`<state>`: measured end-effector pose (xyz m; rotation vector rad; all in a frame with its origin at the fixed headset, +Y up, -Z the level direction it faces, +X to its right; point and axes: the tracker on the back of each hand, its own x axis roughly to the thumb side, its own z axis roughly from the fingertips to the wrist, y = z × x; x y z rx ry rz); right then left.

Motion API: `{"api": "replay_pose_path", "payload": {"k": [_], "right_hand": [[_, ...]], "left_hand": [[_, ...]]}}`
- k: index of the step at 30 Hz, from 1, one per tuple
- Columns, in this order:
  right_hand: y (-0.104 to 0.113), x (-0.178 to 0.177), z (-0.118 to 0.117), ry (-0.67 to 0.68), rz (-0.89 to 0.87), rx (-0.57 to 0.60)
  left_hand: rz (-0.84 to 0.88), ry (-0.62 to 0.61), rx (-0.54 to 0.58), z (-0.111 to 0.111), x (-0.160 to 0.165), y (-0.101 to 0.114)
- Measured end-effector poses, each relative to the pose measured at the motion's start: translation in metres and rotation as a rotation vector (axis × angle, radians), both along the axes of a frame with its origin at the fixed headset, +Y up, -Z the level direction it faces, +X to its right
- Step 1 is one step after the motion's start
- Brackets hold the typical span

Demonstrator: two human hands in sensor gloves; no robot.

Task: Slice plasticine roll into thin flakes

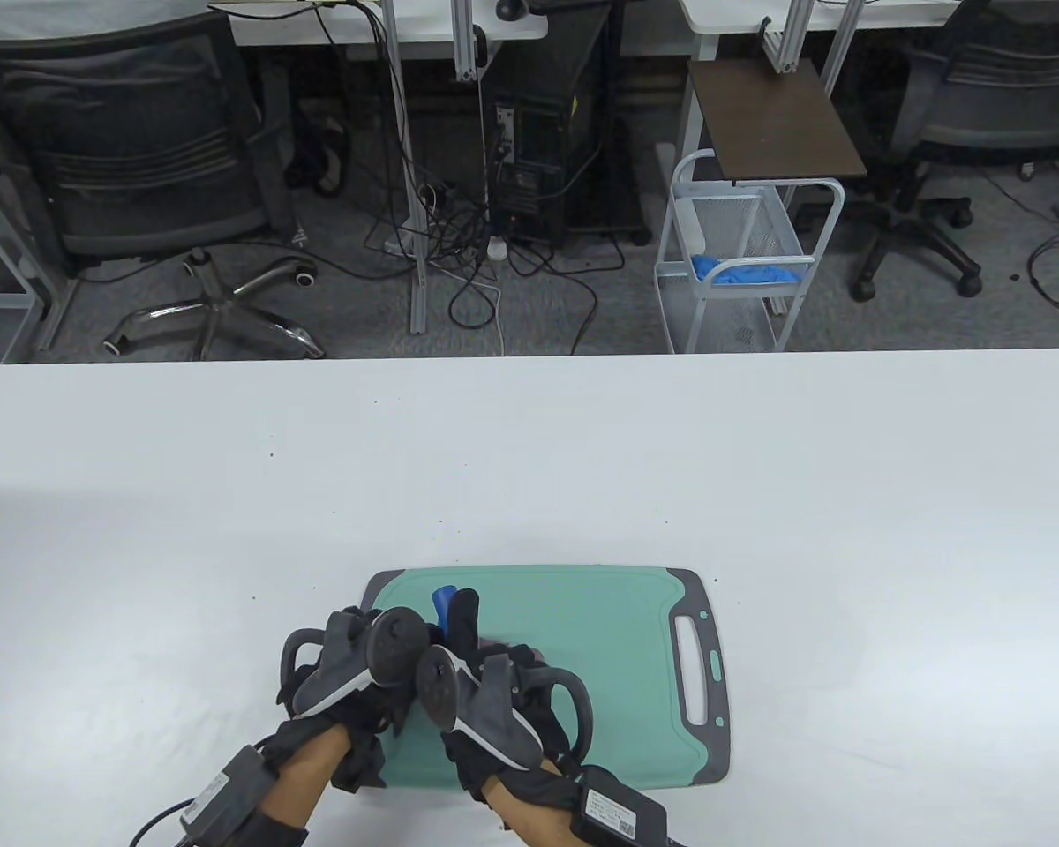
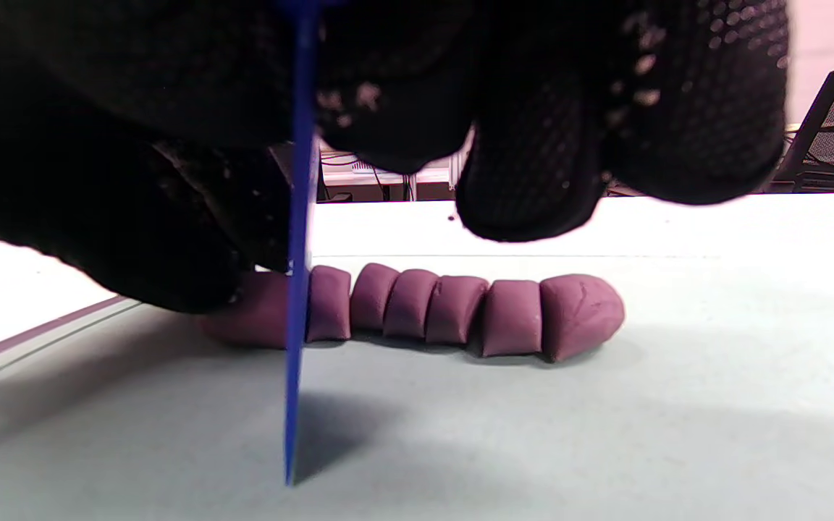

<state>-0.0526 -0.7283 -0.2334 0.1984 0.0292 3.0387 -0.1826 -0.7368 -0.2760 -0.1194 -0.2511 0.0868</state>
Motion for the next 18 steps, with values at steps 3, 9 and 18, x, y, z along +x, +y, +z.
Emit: {"api": "replay_pose_path", "payload": {"k": [3, 9, 18], "right_hand": [[0.001, 0.001, 0.003, 0.006, -0.004, 0.009], [0.009, 0.004, 0.006, 0.000, -0.033, 0.018], [0.022, 0.004, 0.014, 0.011, -0.069, 0.030]], "left_hand": [[-0.018, 0.010, -0.002, 0.000, -0.001, 0.000], [-0.015, 0.015, 0.011, -0.001, -0.003, 0.001], [0.012, 0.010, -0.016, -0.003, -0.004, 0.000]]}}
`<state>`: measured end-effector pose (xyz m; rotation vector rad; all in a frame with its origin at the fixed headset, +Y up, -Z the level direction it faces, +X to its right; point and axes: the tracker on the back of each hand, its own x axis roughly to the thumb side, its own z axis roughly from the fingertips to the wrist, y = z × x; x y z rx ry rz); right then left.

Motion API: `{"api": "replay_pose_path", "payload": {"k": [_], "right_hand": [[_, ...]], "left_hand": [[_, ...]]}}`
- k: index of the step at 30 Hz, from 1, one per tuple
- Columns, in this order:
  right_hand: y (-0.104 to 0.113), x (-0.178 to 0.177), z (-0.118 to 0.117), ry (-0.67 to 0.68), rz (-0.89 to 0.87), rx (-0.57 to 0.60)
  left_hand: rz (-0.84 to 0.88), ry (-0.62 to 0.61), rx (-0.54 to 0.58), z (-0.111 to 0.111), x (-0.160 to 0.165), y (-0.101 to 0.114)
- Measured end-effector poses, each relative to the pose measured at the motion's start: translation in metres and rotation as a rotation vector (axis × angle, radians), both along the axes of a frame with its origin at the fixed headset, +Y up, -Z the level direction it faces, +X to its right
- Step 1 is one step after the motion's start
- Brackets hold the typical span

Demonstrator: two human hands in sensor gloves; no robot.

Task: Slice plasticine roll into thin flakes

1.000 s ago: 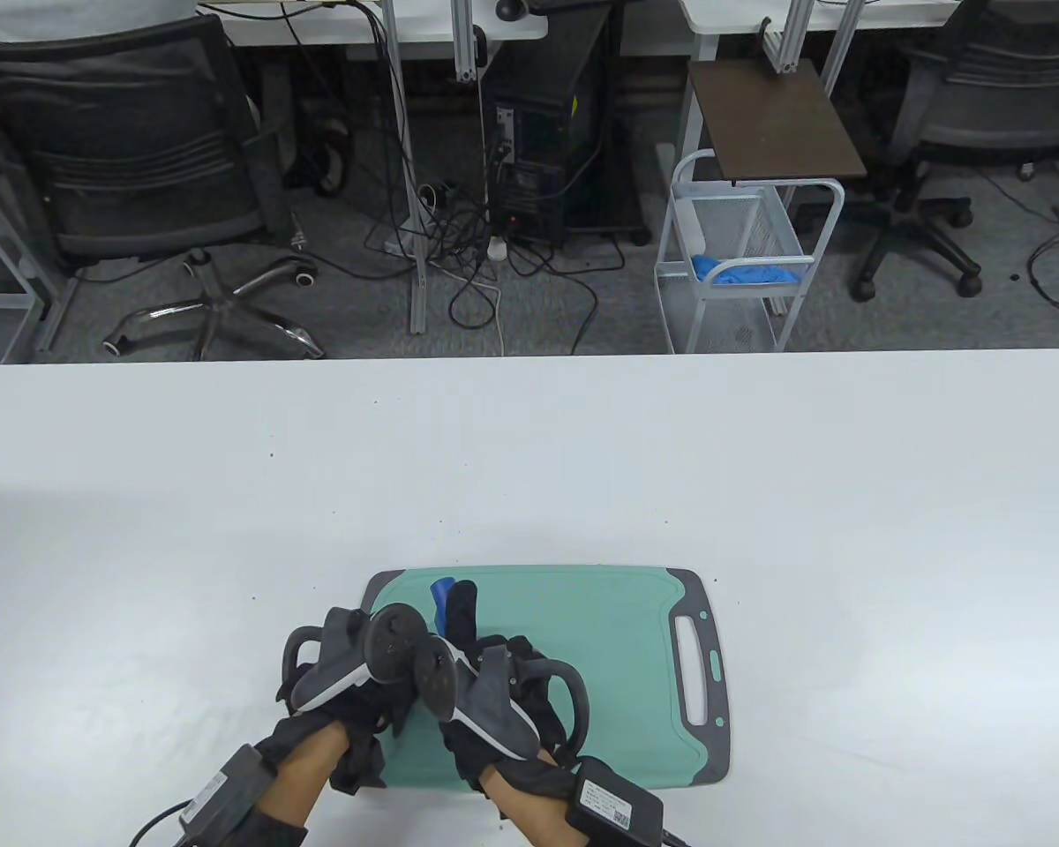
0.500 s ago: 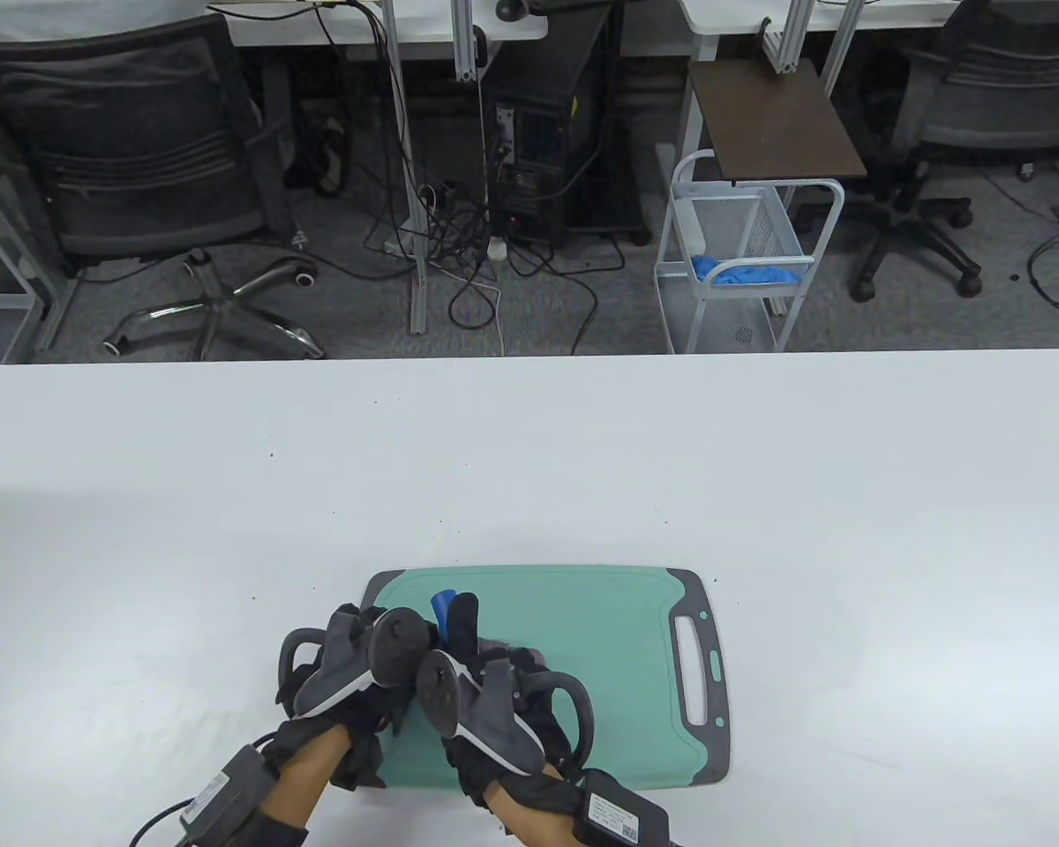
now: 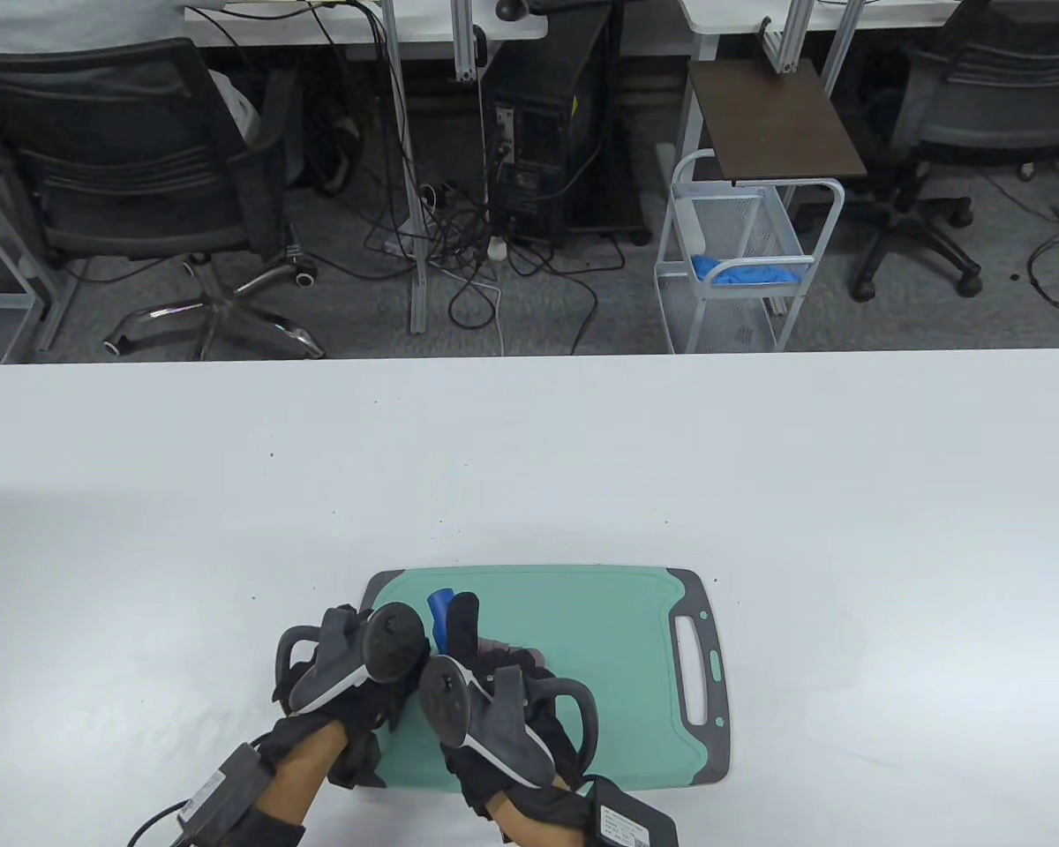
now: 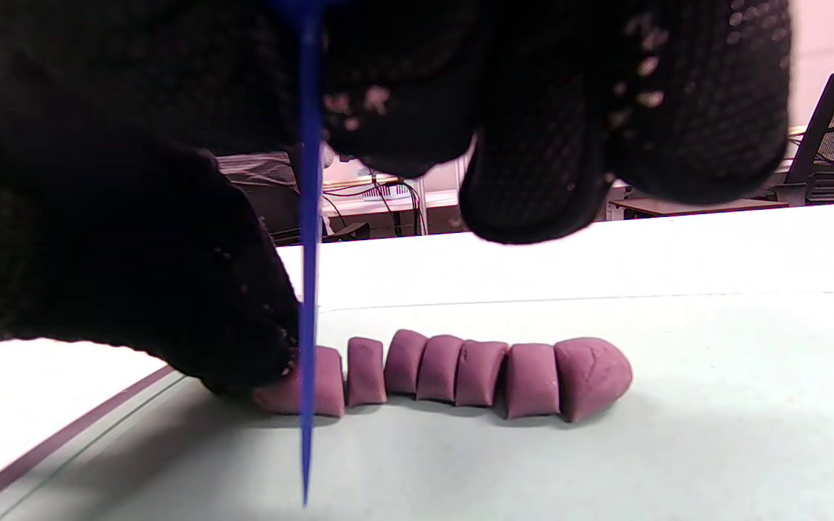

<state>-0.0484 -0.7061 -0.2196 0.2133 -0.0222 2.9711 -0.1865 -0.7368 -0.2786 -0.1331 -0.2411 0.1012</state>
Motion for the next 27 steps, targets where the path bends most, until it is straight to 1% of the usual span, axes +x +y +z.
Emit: {"api": "replay_pose_path", "payload": {"k": [4, 27], "right_hand": [[-0.004, -0.002, 0.000, 0.009, 0.002, -0.036], [-0.017, -0.010, -0.004, 0.014, 0.047, -0.005]], "left_hand": [[0.003, -0.004, -0.006, 0.000, 0.000, 0.000], [-0.004, -0.016, -0.013, -0.001, 0.002, -0.001]]}}
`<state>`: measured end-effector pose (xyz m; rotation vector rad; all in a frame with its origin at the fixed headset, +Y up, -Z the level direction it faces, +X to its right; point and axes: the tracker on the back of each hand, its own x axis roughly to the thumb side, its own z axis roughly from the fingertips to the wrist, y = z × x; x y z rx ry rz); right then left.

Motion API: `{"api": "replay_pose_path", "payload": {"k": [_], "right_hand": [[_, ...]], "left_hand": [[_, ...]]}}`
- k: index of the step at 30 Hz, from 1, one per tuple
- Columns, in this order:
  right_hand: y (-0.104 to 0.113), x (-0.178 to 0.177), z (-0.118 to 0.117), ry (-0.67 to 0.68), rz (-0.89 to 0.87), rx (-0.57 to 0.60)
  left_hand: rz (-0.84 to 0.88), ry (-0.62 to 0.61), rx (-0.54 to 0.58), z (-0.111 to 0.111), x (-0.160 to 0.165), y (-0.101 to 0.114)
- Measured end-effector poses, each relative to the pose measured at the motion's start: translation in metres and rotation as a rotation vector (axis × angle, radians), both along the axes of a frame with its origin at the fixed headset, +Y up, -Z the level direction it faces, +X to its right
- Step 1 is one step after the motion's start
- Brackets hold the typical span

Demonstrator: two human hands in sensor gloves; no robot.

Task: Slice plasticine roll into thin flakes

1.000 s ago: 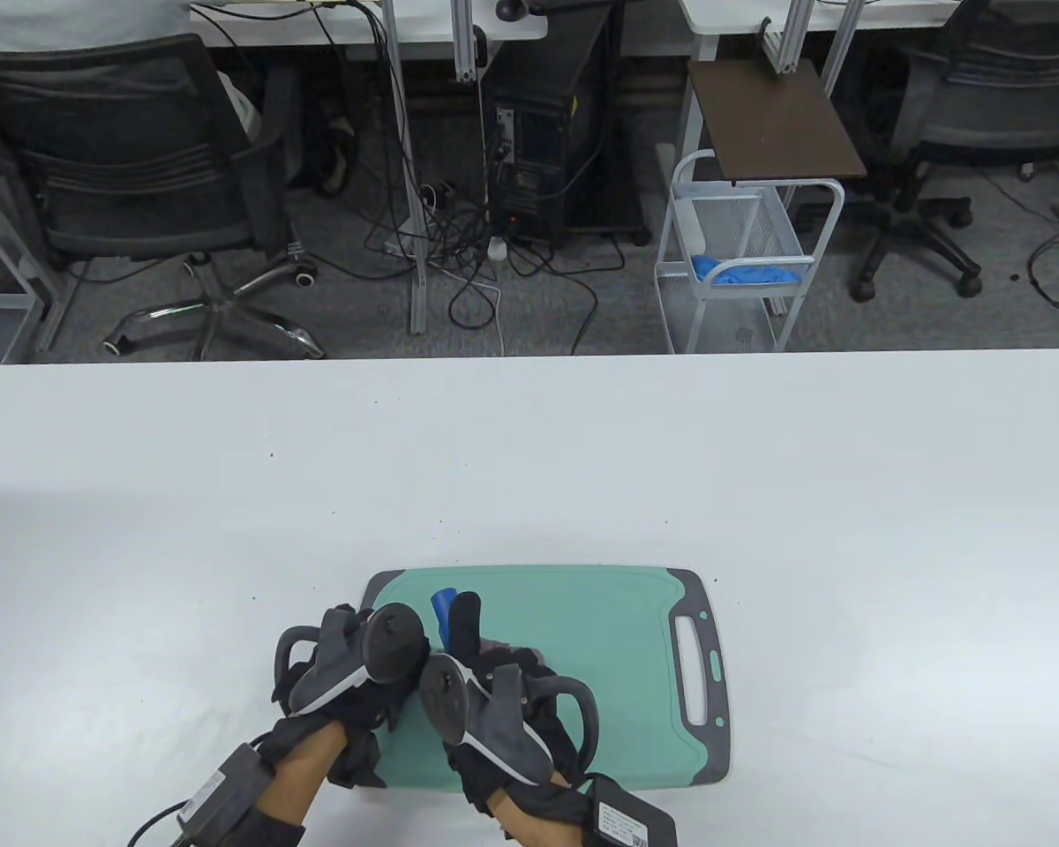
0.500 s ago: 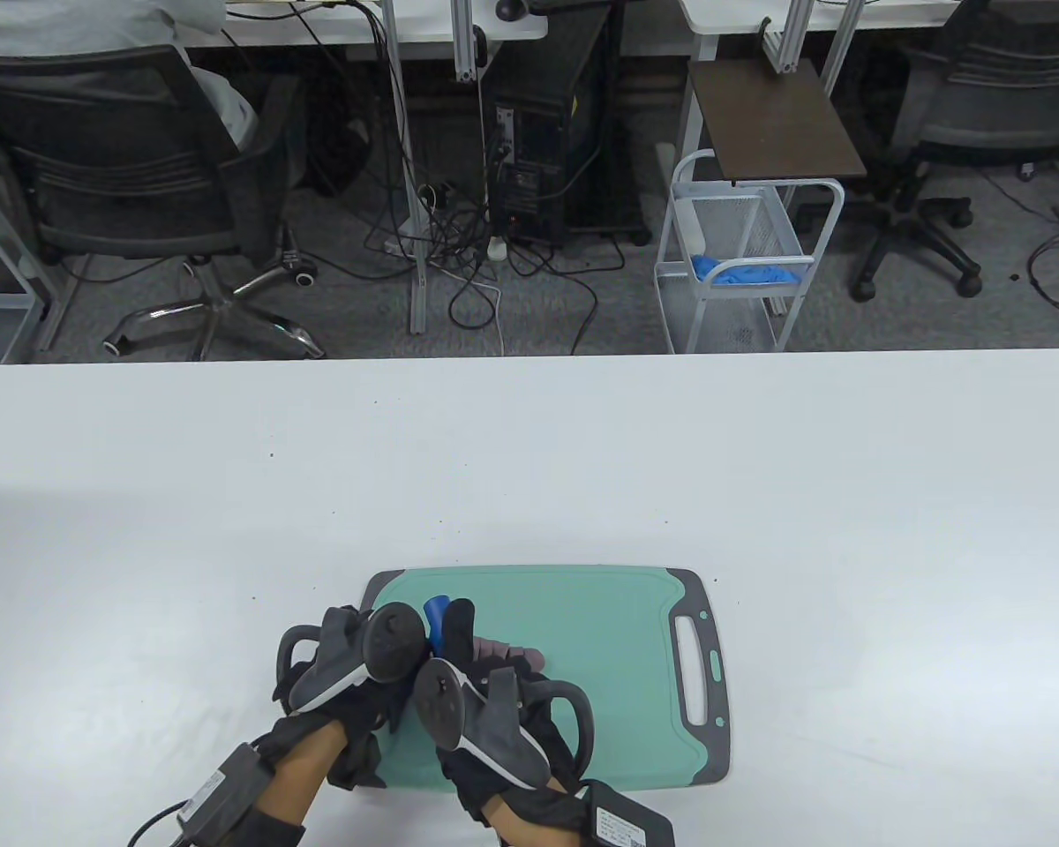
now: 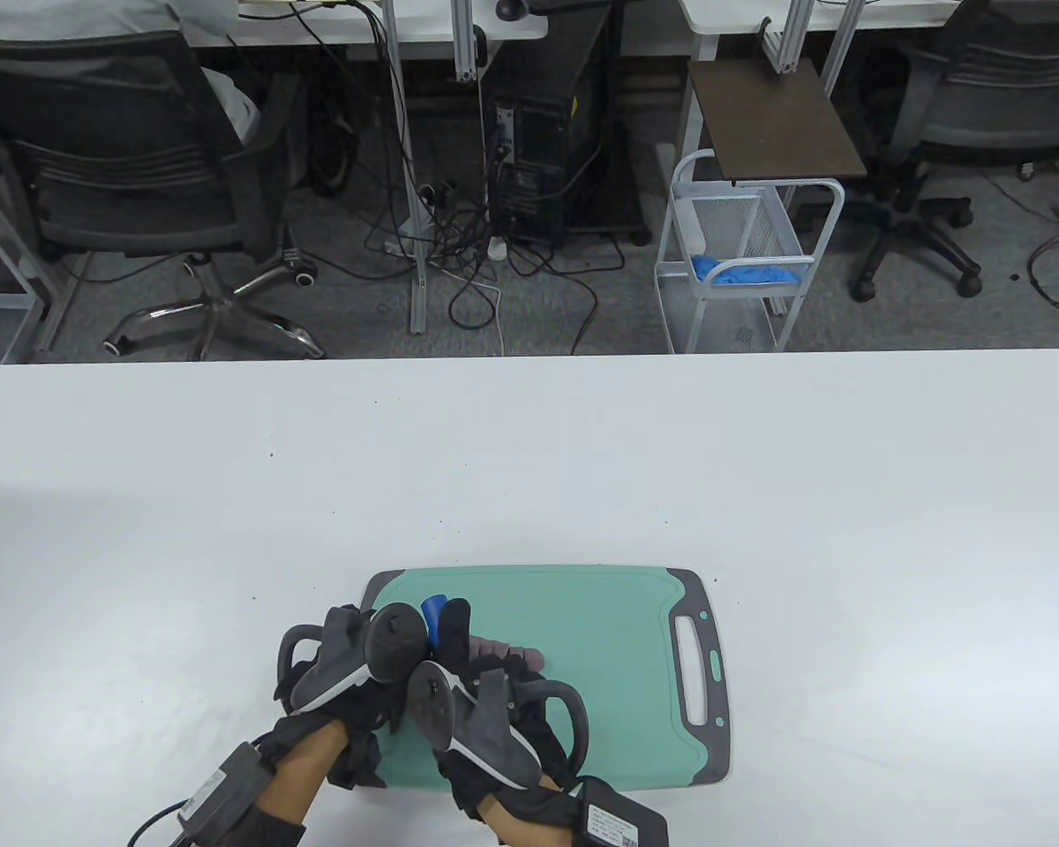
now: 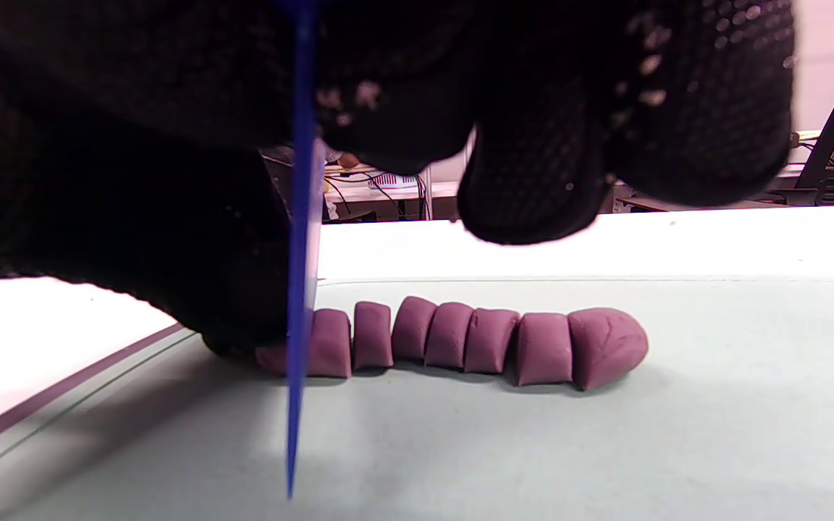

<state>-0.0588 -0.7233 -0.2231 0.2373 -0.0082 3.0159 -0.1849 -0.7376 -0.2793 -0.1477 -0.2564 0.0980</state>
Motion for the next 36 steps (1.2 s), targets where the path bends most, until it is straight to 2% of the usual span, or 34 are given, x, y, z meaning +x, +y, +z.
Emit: {"api": "replay_pose_path", "payload": {"k": [23, 36], "right_hand": [[-0.019, -0.008, -0.010, 0.010, 0.017, 0.010], [-0.019, -0.011, -0.019, 0.006, 0.003, 0.026]], "left_hand": [[-0.006, -0.003, 0.001, 0.000, 0.001, 0.000], [-0.012, -0.016, -0.009, 0.001, 0.001, 0.000]]}}
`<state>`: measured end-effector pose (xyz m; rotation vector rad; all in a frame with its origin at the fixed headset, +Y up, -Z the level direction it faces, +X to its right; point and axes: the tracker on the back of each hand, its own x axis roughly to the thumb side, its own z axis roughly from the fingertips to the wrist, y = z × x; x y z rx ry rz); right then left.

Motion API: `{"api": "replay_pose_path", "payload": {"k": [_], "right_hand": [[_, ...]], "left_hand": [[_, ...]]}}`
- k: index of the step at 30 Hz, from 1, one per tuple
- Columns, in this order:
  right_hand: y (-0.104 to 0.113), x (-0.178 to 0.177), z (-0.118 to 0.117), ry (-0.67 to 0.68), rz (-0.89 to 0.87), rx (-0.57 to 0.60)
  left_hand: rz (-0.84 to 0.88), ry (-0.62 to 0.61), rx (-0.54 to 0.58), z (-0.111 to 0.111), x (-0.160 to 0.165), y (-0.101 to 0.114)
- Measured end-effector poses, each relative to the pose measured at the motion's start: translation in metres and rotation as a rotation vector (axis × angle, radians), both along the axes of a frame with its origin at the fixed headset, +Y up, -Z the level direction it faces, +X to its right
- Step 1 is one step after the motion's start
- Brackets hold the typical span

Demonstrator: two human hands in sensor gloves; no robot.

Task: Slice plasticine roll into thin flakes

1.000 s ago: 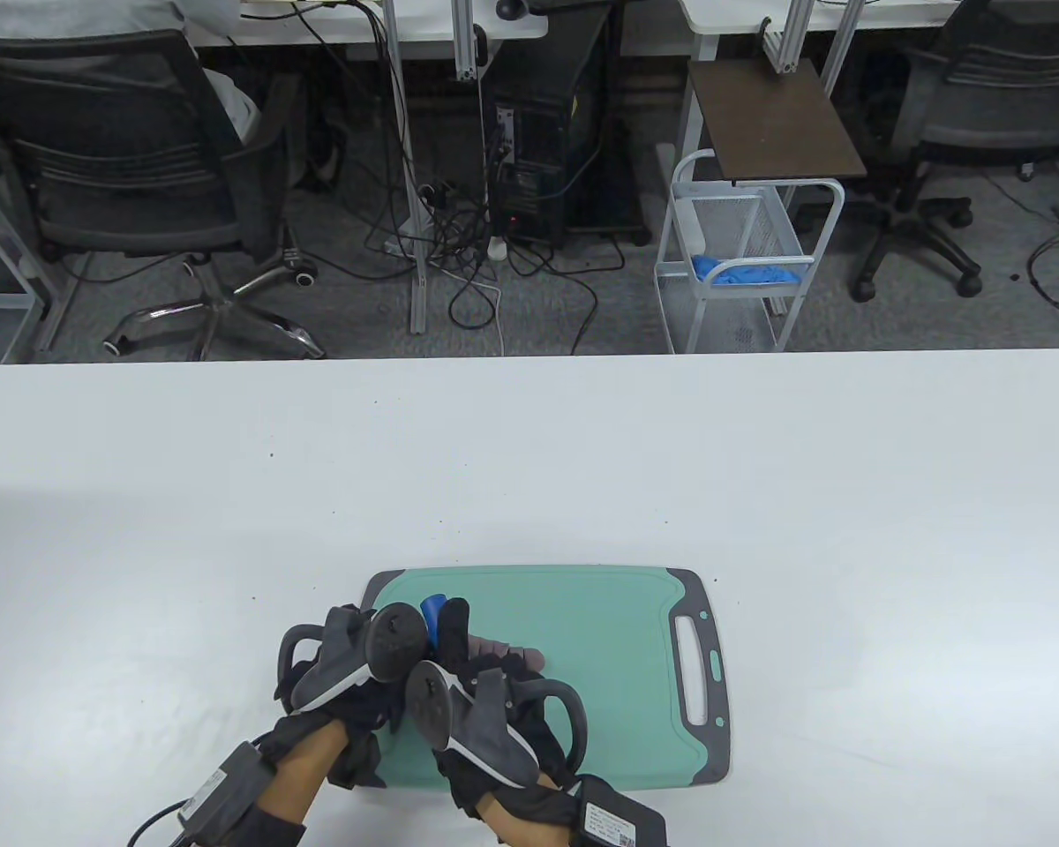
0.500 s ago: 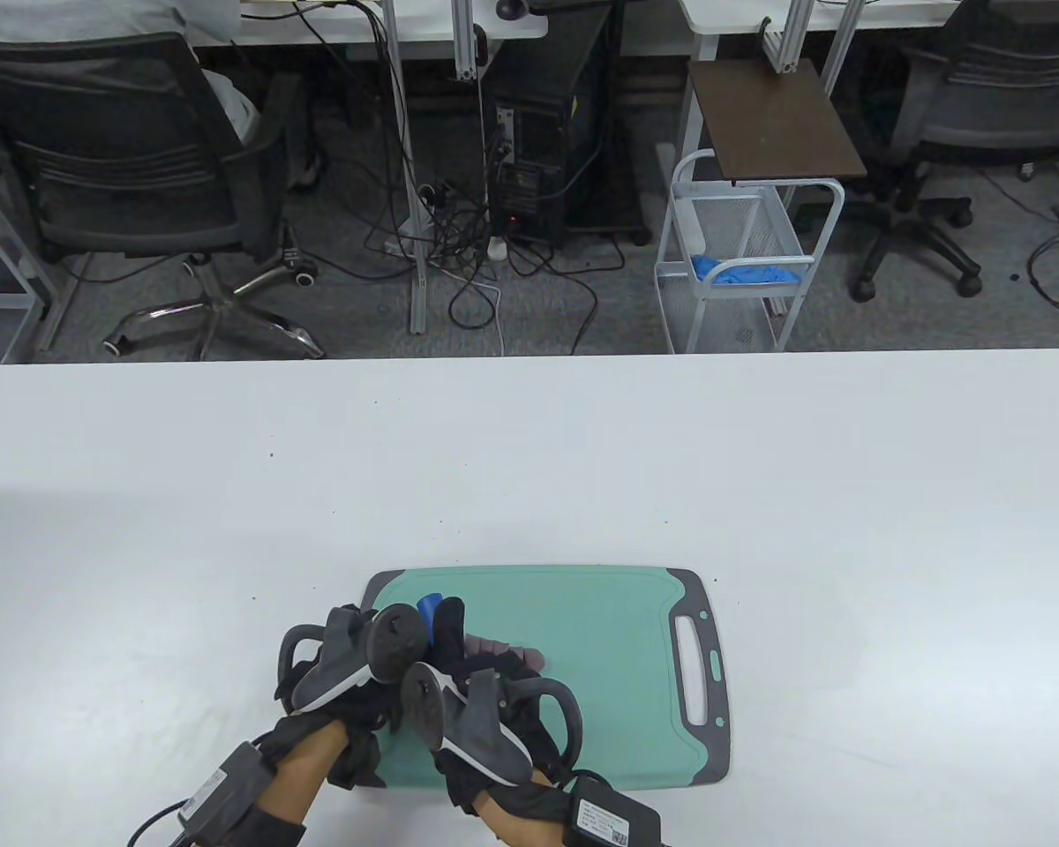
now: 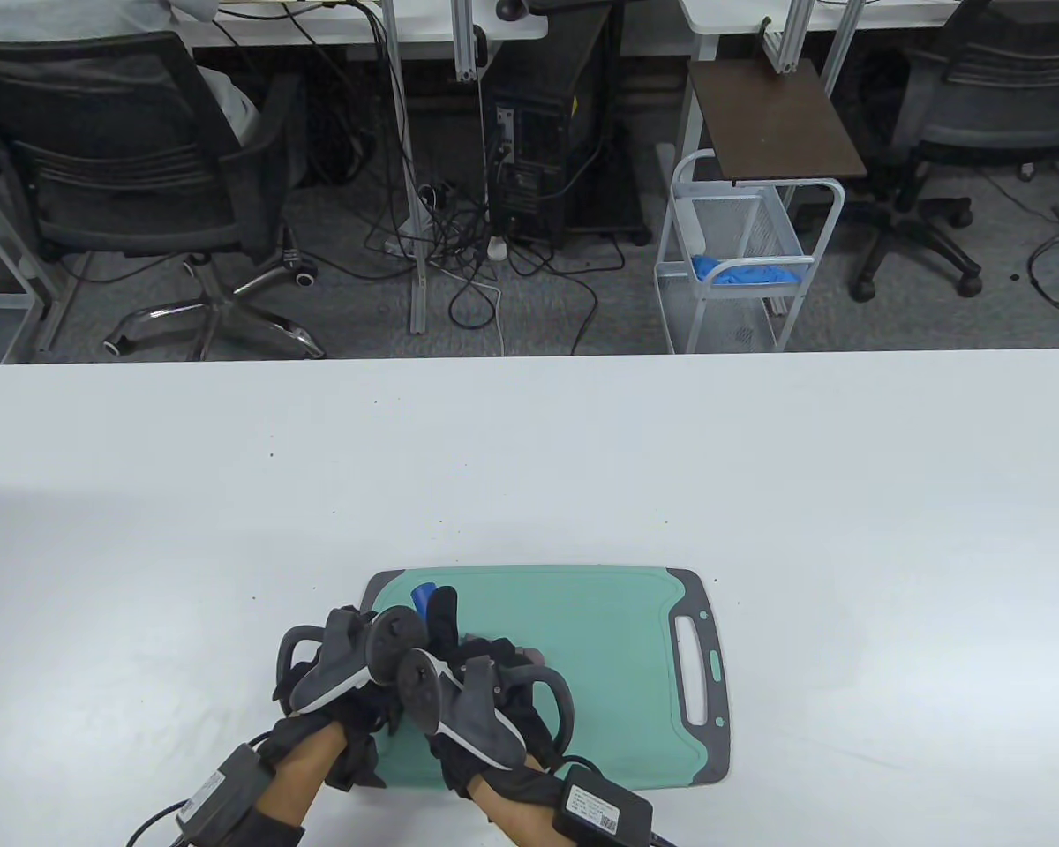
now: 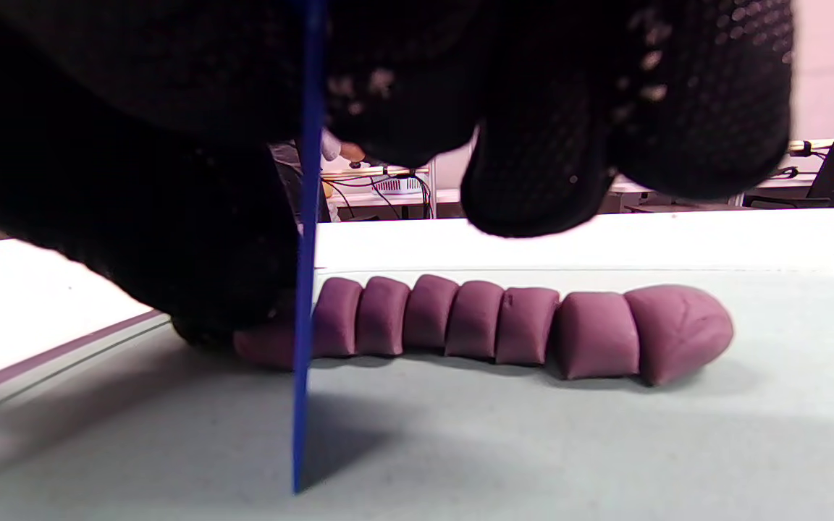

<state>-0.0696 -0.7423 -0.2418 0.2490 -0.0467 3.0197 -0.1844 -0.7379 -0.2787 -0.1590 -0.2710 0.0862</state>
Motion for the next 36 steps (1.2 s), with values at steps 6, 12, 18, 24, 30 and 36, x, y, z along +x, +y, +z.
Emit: {"api": "replay_pose_path", "payload": {"k": [6, 12, 18, 24, 30, 36], "right_hand": [[0.001, 0.007, -0.002, -0.006, -0.034, -0.021], [0.005, 0.019, -0.001, -0.014, -0.102, -0.044], [0.026, 0.035, 0.004, -0.016, -0.226, -0.037], [0.040, 0.057, 0.004, -0.055, -0.333, -0.054], [0.049, 0.086, -0.002, -0.131, -0.411, -0.057], [0.052, 0.121, -0.011, -0.228, -0.481, -0.067]], "left_hand": [[-0.006, -0.001, -0.052, 0.000, 0.000, 0.001], [-0.026, 0.010, -0.026, 0.000, 0.001, 0.001], [-0.032, 0.020, -0.017, -0.001, 0.000, 0.002], [-0.038, 0.029, 0.003, -0.001, 0.000, 0.002], [-0.031, 0.027, -0.006, -0.002, -0.002, 0.002], [-0.017, 0.039, -0.001, -0.003, -0.005, 0.004]]}}
